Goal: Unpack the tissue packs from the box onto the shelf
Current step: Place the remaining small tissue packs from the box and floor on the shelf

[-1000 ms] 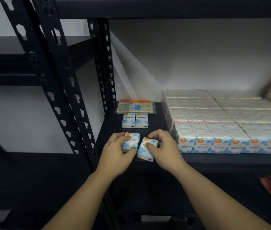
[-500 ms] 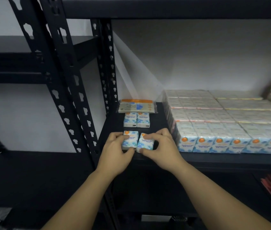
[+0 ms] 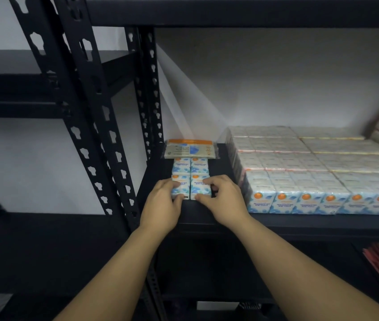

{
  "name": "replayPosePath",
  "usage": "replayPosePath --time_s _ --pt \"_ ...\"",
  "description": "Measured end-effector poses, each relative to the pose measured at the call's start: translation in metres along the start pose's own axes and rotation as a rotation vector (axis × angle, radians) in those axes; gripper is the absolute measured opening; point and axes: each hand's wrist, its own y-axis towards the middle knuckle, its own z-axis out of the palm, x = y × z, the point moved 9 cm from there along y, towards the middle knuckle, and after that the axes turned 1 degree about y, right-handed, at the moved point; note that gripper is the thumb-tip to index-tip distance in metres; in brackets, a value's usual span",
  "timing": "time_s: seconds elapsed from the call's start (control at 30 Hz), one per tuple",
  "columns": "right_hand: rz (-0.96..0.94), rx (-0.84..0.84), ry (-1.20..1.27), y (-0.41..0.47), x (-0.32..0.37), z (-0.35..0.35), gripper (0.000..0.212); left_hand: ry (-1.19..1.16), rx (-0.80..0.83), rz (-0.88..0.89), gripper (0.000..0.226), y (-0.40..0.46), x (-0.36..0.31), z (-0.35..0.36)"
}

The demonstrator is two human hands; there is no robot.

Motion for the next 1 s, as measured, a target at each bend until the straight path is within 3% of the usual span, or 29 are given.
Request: replayPosePath --time_s 0.7,1.0 --pt "-0.037 -0.01 -0.051 -0.0017 0.0026 0.003 0.05 -0.022 -0.029 -0.035 0.038 0.0023 0.0027 0.0036" --pt "0.005 0.022 0.008 -0.0087 0.0082 -0.0004 0.067 -0.015 0.015 -0.026 0.051 -0.0037 -0.0029 0.0014"
